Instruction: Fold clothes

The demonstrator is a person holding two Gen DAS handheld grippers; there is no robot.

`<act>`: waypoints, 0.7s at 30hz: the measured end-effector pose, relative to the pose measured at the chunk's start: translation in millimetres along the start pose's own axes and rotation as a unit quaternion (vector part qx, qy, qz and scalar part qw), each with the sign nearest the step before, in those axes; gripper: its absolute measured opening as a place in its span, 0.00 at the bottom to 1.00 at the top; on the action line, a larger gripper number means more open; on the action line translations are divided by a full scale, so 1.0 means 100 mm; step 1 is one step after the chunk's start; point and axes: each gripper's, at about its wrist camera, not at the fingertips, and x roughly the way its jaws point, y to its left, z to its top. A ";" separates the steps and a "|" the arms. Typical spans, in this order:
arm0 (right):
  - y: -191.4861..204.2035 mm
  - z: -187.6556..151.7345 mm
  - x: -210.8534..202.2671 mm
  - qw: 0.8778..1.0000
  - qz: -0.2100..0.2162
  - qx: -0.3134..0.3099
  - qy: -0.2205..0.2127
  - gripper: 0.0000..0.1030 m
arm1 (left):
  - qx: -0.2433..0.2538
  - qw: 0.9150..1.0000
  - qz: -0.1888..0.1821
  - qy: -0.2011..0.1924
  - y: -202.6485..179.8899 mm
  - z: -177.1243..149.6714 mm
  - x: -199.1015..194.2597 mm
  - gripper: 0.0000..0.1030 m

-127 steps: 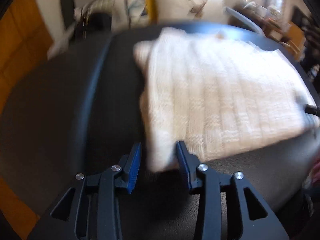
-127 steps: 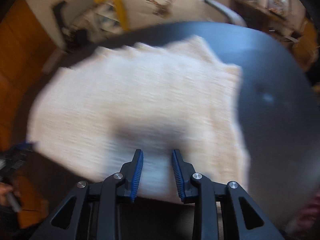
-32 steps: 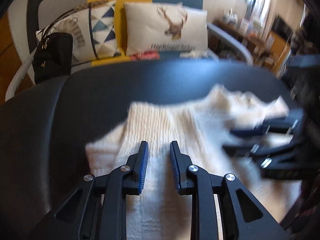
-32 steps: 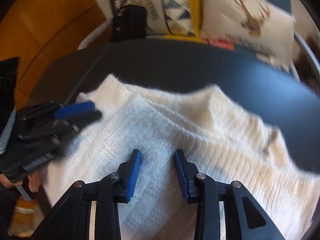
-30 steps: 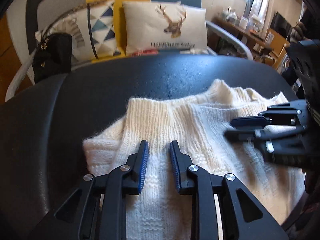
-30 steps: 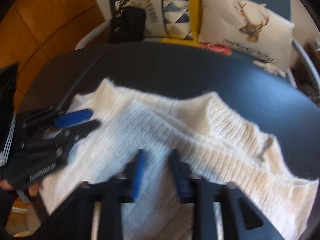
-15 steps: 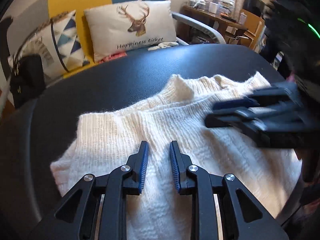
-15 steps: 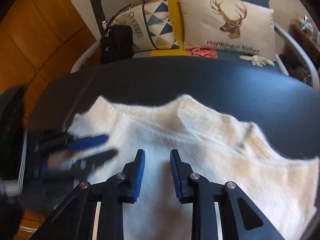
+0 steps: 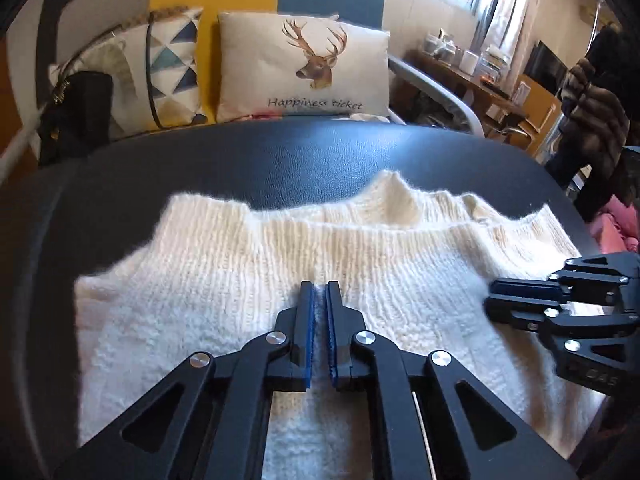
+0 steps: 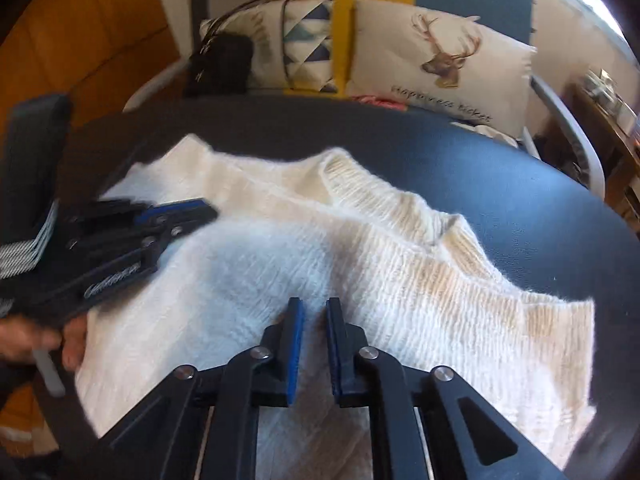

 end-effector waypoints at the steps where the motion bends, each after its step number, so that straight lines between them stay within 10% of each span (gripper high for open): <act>1: 0.00 -0.02 0.00 1.000 0.001 0.004 -0.006 0.12 | -0.001 1.000 -0.002 0.004 0.00 0.03 -0.03 0.07; 5: -0.02 -0.19 -0.19 0.999 0.023 0.040 -0.027 0.25 | -0.022 1.000 -0.017 -0.002 0.08 0.15 -0.29 0.12; 13: -1.35 -0.90 -0.59 0.991 -0.022 0.131 -0.013 0.27 | 0.032 0.999 0.036 0.014 0.06 -0.17 -0.55 0.27; 21: -1.80 -1.27 -0.96 0.975 0.015 0.218 -0.036 0.29 | -0.051 0.999 0.006 -0.003 0.26 -0.29 -0.79 0.28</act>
